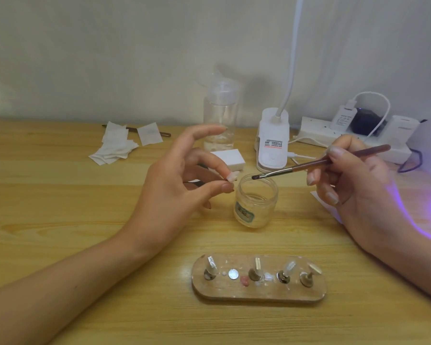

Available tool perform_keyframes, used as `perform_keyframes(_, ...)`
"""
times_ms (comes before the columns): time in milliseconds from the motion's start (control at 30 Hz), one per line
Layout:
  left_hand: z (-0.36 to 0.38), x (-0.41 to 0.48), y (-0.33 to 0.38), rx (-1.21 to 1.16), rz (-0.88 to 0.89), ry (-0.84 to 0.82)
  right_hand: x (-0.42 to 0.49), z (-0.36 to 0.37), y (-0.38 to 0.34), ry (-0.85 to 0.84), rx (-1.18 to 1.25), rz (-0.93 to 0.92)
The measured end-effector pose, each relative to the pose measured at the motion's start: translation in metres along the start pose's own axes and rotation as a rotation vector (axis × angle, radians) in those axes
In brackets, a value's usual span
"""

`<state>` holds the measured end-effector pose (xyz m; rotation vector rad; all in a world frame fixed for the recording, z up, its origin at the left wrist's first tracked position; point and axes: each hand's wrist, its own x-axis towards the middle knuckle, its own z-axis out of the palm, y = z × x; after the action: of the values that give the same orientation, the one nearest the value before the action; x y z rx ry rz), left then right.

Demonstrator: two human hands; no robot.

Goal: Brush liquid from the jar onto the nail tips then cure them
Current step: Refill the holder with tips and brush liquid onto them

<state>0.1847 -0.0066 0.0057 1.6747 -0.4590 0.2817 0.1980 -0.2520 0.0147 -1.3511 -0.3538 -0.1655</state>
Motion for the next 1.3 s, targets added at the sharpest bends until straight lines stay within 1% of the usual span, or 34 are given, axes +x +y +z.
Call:
perform_keyframes(100, 0.0002, -0.0007, 0.0011, 0.026, 0.014, 0.003, -0.0006, 0.0009, -0.001, 0.001, 0.012, -0.005)
perform_keyframes(367, 0.0012, -0.0015, 0.0031, -0.006, 0.012, -0.009, -0.0017, 0.0016, -0.0014, -0.002, 0.002, -0.018)
perform_keyframes(500, 0.0007, -0.0013, 0.0036, 0.065, 0.033, -0.022, -0.0024, 0.0019, -0.002, -0.004, 0.014, -0.012)
perform_keyframes(667, 0.0012, -0.0012, 0.0042, 0.053, 0.028, -0.02, -0.0034, 0.0028, -0.0026, -0.033, -0.006, 0.013)
perform_keyframes(967, 0.0022, -0.0011, 0.0048, 0.099, 0.045, -0.01, -0.0028, 0.0039, -0.0019, -0.098, -0.036, 0.026)
perform_keyframes(1033, 0.0021, -0.0011, 0.005, 0.106, 0.045, -0.012, -0.0032, 0.0045, -0.0023, -0.09, -0.059, 0.032)
perform_keyframes(1200, 0.0016, -0.0012, 0.0054, 0.092, 0.035, -0.022, -0.0024, 0.0025, -0.0017, 0.006, -0.062, 0.08)
perform_keyframes(1300, 0.0017, -0.0011, 0.0053, 0.092, 0.035, -0.025, -0.0028, 0.0029, -0.0022, -0.033, -0.032, 0.035)
